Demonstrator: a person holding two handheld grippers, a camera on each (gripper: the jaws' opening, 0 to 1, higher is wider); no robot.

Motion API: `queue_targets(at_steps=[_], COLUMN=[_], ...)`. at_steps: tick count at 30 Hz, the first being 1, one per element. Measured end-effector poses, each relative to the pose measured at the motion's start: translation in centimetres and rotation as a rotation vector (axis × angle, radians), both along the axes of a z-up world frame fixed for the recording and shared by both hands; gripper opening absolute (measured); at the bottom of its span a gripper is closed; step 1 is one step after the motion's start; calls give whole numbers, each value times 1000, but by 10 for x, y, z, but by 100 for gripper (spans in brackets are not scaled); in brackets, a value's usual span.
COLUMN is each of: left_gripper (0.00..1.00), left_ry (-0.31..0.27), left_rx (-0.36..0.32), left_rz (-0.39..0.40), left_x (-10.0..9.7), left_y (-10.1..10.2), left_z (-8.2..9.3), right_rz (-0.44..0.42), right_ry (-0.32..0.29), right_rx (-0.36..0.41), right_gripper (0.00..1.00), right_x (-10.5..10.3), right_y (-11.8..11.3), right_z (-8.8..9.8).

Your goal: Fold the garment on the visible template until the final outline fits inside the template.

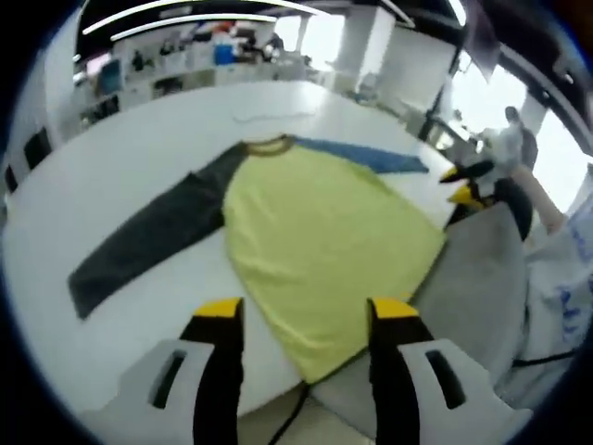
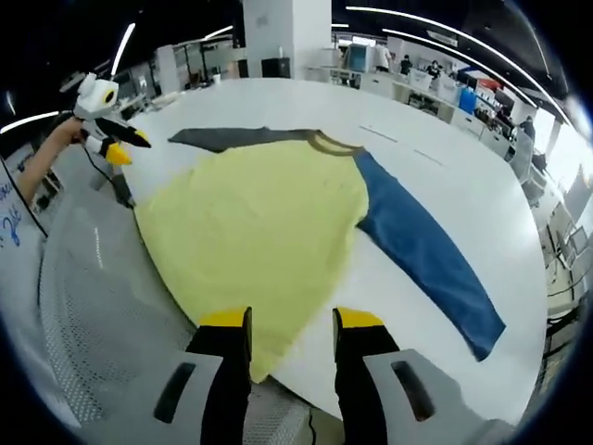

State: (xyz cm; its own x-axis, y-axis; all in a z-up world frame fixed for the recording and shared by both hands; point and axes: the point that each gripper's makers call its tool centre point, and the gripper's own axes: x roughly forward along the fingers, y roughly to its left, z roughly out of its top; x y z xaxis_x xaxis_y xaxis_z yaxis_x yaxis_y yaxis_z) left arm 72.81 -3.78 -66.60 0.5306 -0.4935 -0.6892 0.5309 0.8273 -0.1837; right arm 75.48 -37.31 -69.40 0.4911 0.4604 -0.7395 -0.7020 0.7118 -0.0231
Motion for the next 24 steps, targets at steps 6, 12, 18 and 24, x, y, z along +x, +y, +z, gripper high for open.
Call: queue_targets(at_steps=[6,12,18,24], left_gripper=[68,75,79,85], left_ry=[-41,-71,-118,-113], left_rx=[16,-62,-72,-92], left_rz=[-34,-69,-56,-48], left_x=[1,0,2,2], left_y=[-12,-29,-30,-36], left_z=[13,32,47,52], right_rz=[-41,-49,-82,-107], right_ry=[-32,-55,-90,-118], right_rx=[13,13,34,19], right_gripper=[42,53,65,78], right_x=[9,15,30,43], right_y=[-15,-24,-39,-55], right_z=[9,15,25,27])
